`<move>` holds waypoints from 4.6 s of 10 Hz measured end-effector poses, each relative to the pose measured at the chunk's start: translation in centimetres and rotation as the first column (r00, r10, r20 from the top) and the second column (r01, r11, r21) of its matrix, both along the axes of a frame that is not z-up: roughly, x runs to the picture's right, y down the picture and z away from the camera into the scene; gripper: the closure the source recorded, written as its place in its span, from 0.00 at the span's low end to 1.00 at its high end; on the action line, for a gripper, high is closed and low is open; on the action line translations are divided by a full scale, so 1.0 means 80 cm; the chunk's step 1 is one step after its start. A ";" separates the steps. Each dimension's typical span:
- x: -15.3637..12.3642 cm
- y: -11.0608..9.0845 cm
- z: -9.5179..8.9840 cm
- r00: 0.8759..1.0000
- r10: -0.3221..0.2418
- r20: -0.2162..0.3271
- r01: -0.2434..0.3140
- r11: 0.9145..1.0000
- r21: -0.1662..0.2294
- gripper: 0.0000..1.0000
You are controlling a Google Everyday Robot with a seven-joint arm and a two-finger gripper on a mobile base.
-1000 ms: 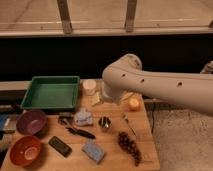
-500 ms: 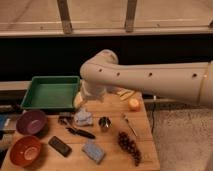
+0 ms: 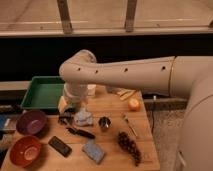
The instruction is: Place eraser in red bowl
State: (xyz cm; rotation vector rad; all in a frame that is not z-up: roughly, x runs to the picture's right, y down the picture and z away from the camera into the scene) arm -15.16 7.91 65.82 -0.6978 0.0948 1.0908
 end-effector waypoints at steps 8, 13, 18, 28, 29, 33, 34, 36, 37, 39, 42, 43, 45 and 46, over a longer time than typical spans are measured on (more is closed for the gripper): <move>-0.086 0.052 0.018 0.976 -0.189 0.112 0.196 0.979 -0.052 0.31; -0.124 0.086 0.027 0.953 -0.249 0.172 0.265 0.961 -0.078 0.31; -0.149 0.137 0.065 0.928 -0.290 0.233 0.322 0.940 -0.113 0.31; -0.135 0.207 0.107 0.918 -0.266 0.295 0.325 0.930 -0.170 0.31; -0.137 0.210 0.106 0.915 -0.268 0.302 0.328 0.930 -0.166 0.31; -0.137 0.209 0.106 0.914 -0.270 0.302 0.329 0.930 -0.165 0.31; -0.138 0.210 0.107 0.914 -0.273 0.301 0.333 0.928 -0.169 0.31; -0.138 0.221 0.117 0.911 -0.282 0.301 0.347 0.918 -0.190 0.31; -0.138 0.232 0.125 0.909 -0.288 0.302 0.359 0.909 -0.212 0.31; -0.135 0.241 0.133 0.911 -0.286 0.297 0.360 0.903 -0.234 0.31; -0.135 0.251 0.139 0.922 -0.281 0.265 0.350 0.900 -0.261 0.31; -0.136 0.252 0.136 0.921 -0.285 0.265 0.354 0.897 -0.264 0.31; -0.131 0.249 0.138 0.923 -0.285 0.259 0.351 0.898 -0.266 0.44; -0.131 0.250 0.137 0.921 -0.290 0.258 0.357 0.895 -0.268 0.54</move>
